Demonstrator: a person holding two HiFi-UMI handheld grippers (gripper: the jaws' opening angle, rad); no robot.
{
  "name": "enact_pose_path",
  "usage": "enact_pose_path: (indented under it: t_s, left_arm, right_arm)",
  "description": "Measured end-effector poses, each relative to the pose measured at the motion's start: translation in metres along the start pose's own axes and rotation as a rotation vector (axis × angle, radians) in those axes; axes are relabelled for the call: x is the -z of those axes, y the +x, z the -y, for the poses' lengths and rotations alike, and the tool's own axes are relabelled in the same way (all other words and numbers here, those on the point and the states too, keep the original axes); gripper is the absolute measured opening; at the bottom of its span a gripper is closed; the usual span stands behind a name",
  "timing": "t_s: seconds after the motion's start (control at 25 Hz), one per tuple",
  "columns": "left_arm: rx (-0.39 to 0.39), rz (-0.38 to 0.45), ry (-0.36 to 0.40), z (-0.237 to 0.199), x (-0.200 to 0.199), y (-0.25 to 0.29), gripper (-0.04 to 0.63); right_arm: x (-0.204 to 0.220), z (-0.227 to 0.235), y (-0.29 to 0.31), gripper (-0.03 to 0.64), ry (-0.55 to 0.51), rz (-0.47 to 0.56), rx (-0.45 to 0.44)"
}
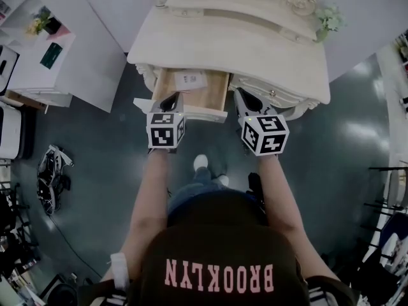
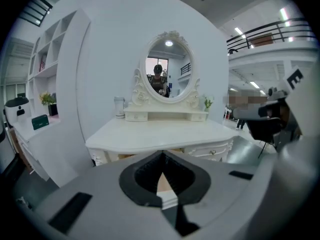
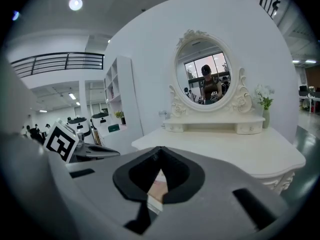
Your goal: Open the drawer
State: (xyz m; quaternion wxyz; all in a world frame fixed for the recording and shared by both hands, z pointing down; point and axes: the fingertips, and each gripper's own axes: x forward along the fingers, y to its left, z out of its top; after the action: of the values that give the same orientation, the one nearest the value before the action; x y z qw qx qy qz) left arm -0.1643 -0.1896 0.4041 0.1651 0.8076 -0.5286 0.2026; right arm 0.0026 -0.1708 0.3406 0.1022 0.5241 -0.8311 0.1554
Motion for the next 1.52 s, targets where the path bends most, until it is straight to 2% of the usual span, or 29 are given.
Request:
enact_pose_path:
  t_s: [0.2,0.32,0.6,0.84,1.08,1.28,1.52]
  left_arm:
    - [0.004,0.105,0.03,0.005,-0.043,-0.008,0.005]
    - [0.013,0.161,0.053,0.008,-0.067,-0.013,0.005]
    - [0.004,0.308,0.077,0.009,-0.12,-0.037,0.005]
    - [0.003,0.452,0.097,0.012,-0.164,-0.066,0.005]
    - [-0.001,0.594,0.127,0.019,-0.199,-0.095,0.005]
    - [0.013,0.655,0.162,0.026,-0.215,-0.113,0.005]
    - [0.009,0.65,0.179,0.029,-0.216,-0.114,0.005]
  right_arm:
    - [-0.034,0.0,-0.005,-0.004,0.001,0.087,-0.017]
    - [-0.058,-0.002,-0.014,-0.005,-0.007,0.173,-0.023]
    - [-0.108,-0.013,-0.034,-0.005,-0.094,0.328,-0.048]
    - [-0.134,-0.024,-0.045,-0.005,-0.175,0.367,-0.058]
    - [-0.152,-0.028,-0.057,-0.005,-0.273,0.39,-0.029]
    - [-0.159,-0.032,-0.063,-0.005,-0.26,0.396,-0.045]
    - [-0.159,-0.03,-0.062,-0.005,-0.255,0.39,-0.039]
